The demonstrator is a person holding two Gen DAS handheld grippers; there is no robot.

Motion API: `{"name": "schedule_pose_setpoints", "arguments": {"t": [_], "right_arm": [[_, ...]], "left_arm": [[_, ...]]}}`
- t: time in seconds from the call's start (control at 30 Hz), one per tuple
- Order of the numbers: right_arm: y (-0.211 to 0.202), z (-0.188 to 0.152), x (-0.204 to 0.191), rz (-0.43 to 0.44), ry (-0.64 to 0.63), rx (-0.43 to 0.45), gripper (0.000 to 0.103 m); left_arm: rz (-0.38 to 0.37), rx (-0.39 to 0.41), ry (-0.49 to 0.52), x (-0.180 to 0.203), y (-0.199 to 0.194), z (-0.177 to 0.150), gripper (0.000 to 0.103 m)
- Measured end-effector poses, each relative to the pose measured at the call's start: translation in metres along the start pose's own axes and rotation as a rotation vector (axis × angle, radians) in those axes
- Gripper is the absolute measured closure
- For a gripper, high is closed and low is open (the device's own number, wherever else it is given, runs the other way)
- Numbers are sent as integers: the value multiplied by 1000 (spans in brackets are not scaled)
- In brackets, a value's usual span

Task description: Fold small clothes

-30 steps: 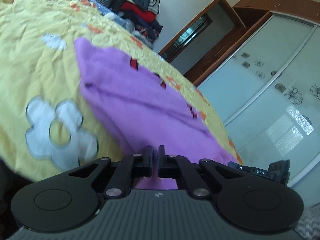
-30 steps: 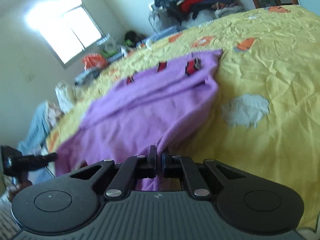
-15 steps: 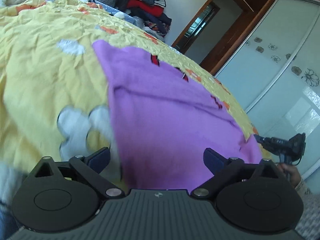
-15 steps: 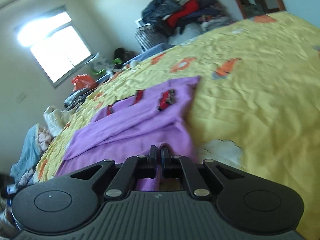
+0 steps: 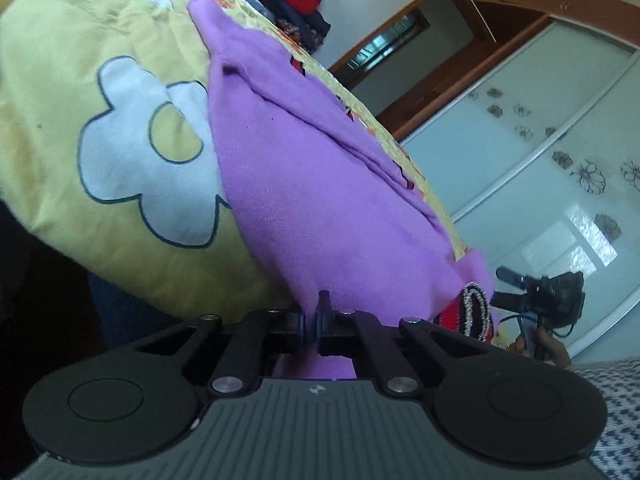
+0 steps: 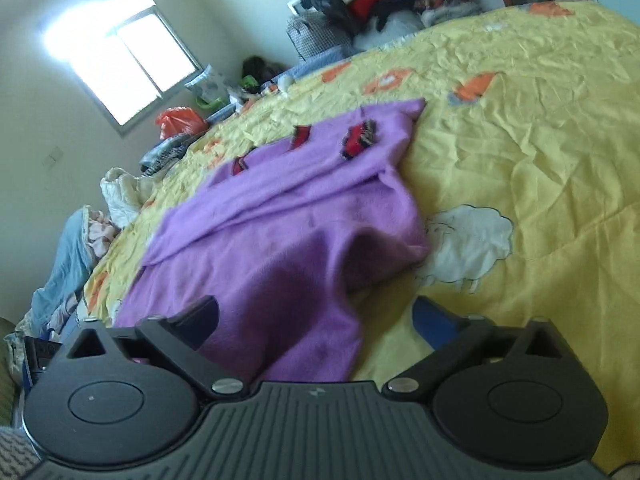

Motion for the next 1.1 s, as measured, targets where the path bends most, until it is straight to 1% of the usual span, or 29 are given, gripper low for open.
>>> {"name": "schedule_pose_setpoints", "arguments": {"t": [0.07,0.1,0.17,0.2,0.23,0.27,0.3,0.4,0.5,0.63,0.67,0.73,0.77,0.83,0.87,0.9,0.93,0.97,1.0,1.03,1.07,1.1], "right_arm": [[8,-1,-2,-71,25,-63,0],[7,-2,-5,-78,23,-54,0],[11,-6,-11,-39,12,-62,0],[13,-9,-15,-29,-8,-50,3],[16,-12,-20,-17,-30,-45,13],[22,-15,-23,-10,-36,-72,66],[27,-16,-24,-18,-25,-88,96],[23,-11,-32,-26,-60,-20,95],[8,6,-34,-5,-67,74,96],[-6,36,-25,-12,-66,143,96],[-8,43,-22,-27,-76,155,96],[-6,55,-13,-43,-79,159,96],[2,61,-3,-40,-55,125,96],[20,67,15,-74,-28,79,92],[28,67,22,-94,-26,56,78],[35,67,29,-118,-13,21,39],[37,65,33,-127,-13,10,20],[34,62,34,-112,-23,25,10],[29,59,34,-88,-19,35,11],[22,55,33,-64,-14,43,11],[14,49,29,-41,-29,58,11],[6,43,25,-33,-57,81,11]], "left_arm": [[-7,28,3,7,-8,2,100],[-11,45,5,11,-11,4,100],[-37,71,4,20,-17,12,100],[-53,79,1,23,-17,17,100],[-57,87,0,27,-18,23,100],[-67,86,-5,30,-16,28,100],[-75,90,-6,33,-16,32,100],[-93,104,3,41,-14,45,100],[-98,109,25,49,-14,58,100],[-88,141,49,52,-19,81,100],[-73,154,55,51,-21,87,100],[-59,155,63,45,-20,101,100],[-38,151,65,40,-16,107,100],[18,105,68,24,2,117,99],[68,96,51,13,10,121,98],[121,77,28,2,19,124,98],[139,55,11,-9,27,126,98],[136,41,-5,-16,31,125,92],[123,52,-16,-16,29,124,90],[108,62,-17,-14,24,121,82],[95,64,-2,-9,19,118,53],[77,77,19,-3,10,114,29]]}}
Point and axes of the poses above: each gripper's, at about its wrist camera, not at the fingertips, and y roughly the way its jaws point, x to its right, z to its top, the point moved 3 cm from there along y, roughly the way its jaws point, and after that the axes turned 3 degrees about -x, right-handed, at the moved point
